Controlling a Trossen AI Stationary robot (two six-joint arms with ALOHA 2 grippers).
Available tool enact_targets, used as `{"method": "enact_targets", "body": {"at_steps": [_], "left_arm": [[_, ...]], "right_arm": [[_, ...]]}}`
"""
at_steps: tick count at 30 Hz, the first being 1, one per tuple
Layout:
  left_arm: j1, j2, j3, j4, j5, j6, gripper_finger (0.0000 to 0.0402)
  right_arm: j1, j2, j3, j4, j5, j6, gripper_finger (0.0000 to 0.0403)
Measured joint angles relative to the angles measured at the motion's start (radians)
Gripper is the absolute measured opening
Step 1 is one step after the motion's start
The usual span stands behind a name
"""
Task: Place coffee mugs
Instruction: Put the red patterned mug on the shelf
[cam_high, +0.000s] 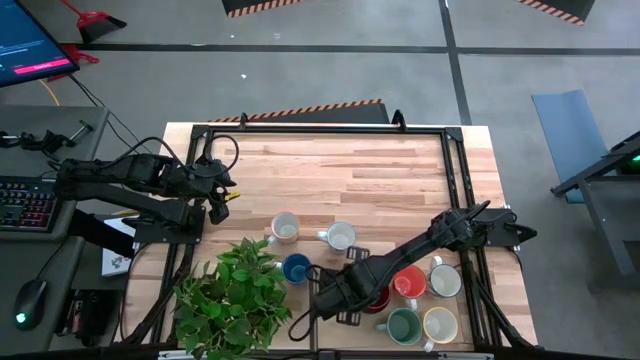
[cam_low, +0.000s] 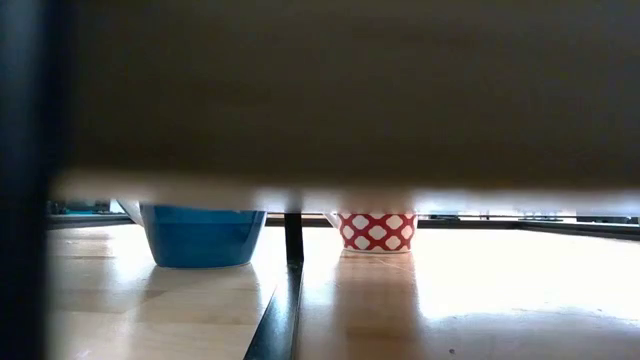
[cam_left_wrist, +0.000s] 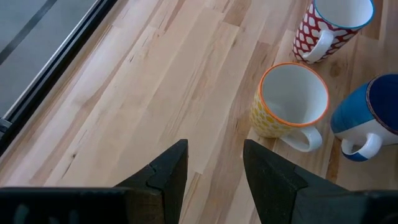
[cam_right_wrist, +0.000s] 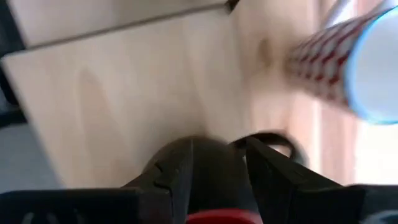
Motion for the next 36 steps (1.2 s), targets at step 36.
{"method": "enact_targets", "body": {"at_steps": [36], "left_arm": [[0.000, 0.000, 0.000, -0.005, -0.001, 0.063, 0.0145]], "right_arm": [[-0.288, -0.426, -0.322, 0.001, 0.518, 0.125, 0.0128]]}}
